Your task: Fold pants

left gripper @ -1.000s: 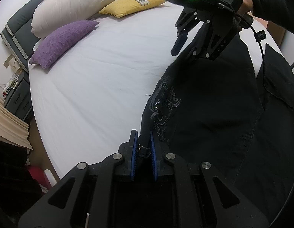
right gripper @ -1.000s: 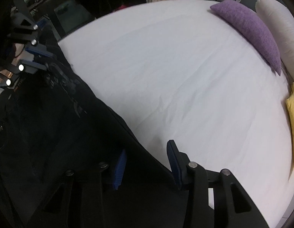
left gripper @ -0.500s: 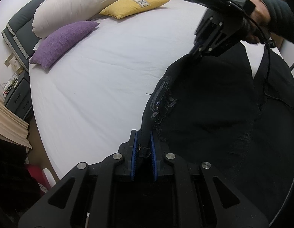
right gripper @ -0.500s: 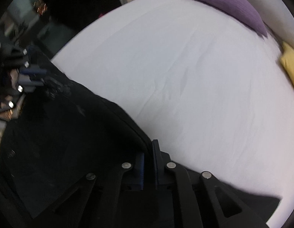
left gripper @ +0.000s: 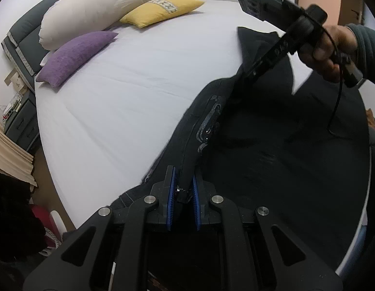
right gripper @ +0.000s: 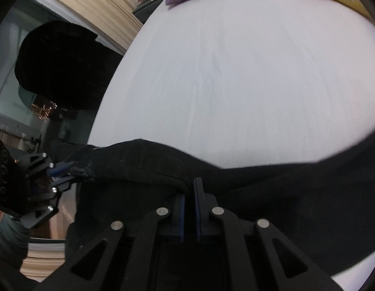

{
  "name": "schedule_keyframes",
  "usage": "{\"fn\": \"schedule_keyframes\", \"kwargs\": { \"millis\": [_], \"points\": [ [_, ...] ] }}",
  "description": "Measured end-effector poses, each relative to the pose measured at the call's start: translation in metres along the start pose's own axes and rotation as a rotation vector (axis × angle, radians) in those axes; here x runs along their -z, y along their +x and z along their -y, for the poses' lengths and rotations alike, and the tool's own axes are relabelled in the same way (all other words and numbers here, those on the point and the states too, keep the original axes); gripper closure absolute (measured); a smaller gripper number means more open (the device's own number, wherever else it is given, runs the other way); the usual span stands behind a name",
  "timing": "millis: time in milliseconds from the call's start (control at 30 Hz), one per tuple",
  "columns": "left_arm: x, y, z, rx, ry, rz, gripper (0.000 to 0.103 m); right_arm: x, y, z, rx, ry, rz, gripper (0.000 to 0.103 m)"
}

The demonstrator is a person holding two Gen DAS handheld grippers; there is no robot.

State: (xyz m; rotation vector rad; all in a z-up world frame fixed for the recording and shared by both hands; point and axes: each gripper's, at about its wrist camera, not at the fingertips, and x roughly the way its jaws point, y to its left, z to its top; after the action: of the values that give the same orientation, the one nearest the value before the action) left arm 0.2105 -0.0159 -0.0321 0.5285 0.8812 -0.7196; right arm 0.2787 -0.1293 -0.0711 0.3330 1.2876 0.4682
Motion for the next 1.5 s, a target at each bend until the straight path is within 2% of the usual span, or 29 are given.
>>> {"fn": "schedule_keyframes", "kwargs": {
  "millis": [67, 133, 167, 200, 433, 567, 633, 767, 900, 1033, 1133, 1400, 1500],
  "points": [
    [0.006, -0.006, 0.009, 0.005, -0.001, 0.002, 0.091, 0.005, -0.007, -0.001, -0.015, 0.009, 0.0, 0.095],
    [0.014, -0.015, 0.02, 0.01, -0.003, 0.004, 0.091, 0.017, -0.016, -0.011, 0.017, -0.042, -0.004, 0.095],
    [0.017, -0.019, 0.026, 0.014, -0.002, 0.004, 0.091, 0.007, -0.014, -0.013, 0.033, -0.064, -0.009, 0.095],
    [0.023, -0.025, 0.034, 0.018, 0.002, 0.003, 0.091, 0.011, -0.017, -0.018, 0.052, -0.087, -0.011, 0.095],
    [0.058, -0.053, 0.08, 0.046, 0.042, -0.02, 0.093, 0.067, -0.039, -0.039, 0.156, -0.216, -0.028, 0.095],
    [0.077, -0.064, 0.107, 0.054, 0.068, -0.037, 0.093, 0.094, -0.042, -0.046, 0.204, -0.246, -0.027, 0.095],
    [0.087, -0.068, 0.12, 0.061, 0.076, -0.049, 0.094, 0.103, -0.04, -0.049, 0.222, -0.254, -0.028, 0.095],
    [0.109, -0.075, 0.139, 0.072, 0.099, -0.073, 0.094, 0.128, -0.039, -0.059, 0.316, -0.328, -0.025, 0.096],
    [0.126, -0.077, 0.157, 0.088, 0.114, -0.096, 0.094, 0.142, -0.032, -0.063, 0.345, -0.336, -0.015, 0.096],
    [0.14, -0.078, 0.172, 0.089, 0.134, -0.107, 0.094, 0.154, -0.031, -0.064, 0.37, -0.331, 0.005, 0.096],
    [0.146, -0.08, 0.178, 0.093, 0.135, -0.109, 0.094, 0.164, -0.036, -0.07, 0.423, -0.372, 0.028, 0.096],
    [0.156, -0.091, 0.19, 0.113, 0.132, -0.107, 0.094, 0.171, -0.044, -0.073, 0.443, -0.383, 0.043, 0.096],
    [0.163, -0.093, 0.188, 0.122, 0.125, -0.108, 0.094, 0.189, -0.034, -0.085, 0.457, -0.393, 0.033, 0.096]
  ]
}}
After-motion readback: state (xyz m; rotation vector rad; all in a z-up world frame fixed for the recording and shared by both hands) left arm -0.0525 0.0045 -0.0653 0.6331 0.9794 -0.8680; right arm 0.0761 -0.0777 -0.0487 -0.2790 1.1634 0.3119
